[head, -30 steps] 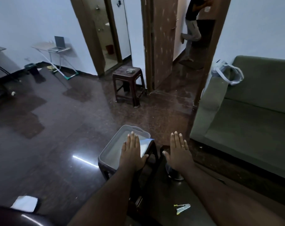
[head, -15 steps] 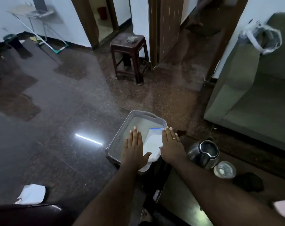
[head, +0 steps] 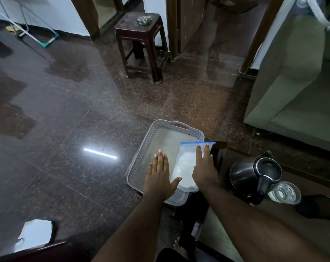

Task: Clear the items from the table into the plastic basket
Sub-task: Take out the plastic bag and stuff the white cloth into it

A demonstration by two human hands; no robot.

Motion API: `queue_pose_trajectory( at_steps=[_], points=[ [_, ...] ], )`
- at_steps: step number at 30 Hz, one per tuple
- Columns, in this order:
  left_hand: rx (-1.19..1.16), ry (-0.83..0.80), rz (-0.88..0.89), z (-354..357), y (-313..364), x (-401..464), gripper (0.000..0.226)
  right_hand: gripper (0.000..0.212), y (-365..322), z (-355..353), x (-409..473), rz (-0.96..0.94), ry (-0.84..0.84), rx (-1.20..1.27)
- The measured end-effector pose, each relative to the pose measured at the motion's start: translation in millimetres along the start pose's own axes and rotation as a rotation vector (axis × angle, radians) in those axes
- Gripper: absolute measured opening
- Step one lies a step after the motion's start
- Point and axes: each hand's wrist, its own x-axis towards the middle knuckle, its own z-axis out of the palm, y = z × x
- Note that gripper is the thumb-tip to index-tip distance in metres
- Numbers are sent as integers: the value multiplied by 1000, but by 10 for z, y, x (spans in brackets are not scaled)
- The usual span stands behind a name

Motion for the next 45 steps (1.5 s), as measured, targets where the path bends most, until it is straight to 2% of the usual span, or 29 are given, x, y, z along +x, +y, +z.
queue_pose_trajectory(
  at_steps=[4,7,10,13,15,18,20,22,24,27,29,30,34,36,38,39,42,45],
  points=[
    [-46,0,4,-79,62,25,103,68,-95,-168,-34,43,50,230],
    [-104,-18,-65,-222,189,11,102,67,-117,-364,-73,1,109,447],
    [-321,-89,-295,-443,386,-17,97,74,-75,-666,-175,-101,146,596],
    [-528,-247,-546,-690,593,-81,93,73,9,-1035,-319,-211,235,687],
    [-772,-340,-609,-889,801,-168,101,71,131,-1325,-457,-276,323,776],
    [-1244,-423,-560,-1219,1181,-317,92,64,401,-1735,-687,-341,501,928],
    [-1510,-491,-575,-1404,1416,-419,86,64,617,-1959,-829,-319,591,999],
    [-1783,-467,-509,-1539,1722,-516,76,68,895,-2172,-983,-291,643,1054],
    [-2036,-378,-396,-1643,2048,-589,71,77,1222,-2358,-1154,-274,643,1130],
    [-2305,-474,-65,-1760,2503,-728,78,98,1730,-2562,-1441,-267,646,1147],
    [-2249,-476,117,-1751,2800,-808,59,107,2084,-2662,-1640,-282,663,1122],
    [-2207,-431,142,-1726,2938,-838,52,111,2255,-2710,-1735,-296,663,1133],
    [-2092,-334,106,-1805,3511,-981,55,116,2957,-2922,-2051,-200,699,1243],
    [-2037,-347,103,-1859,3774,-1059,58,96,3329,-3091,-2204,-108,706,1392],
    [-1988,-365,138,-1932,3984,-1126,58,56,3667,-3246,-2302,-55,616,1572],
    [-1972,-374,157,-1980,4079,-1157,58,44,3830,-3315,-2354,-33,566,1600],
    [-1933,-404,208,-2142,4272,-1207,58,50,4208,-3474,-2487,52,417,1511],
    [-1852,-446,210,-2275,4379,-1217,56,31,4414,-3593,-2616,61,252,1452]
  ],
)
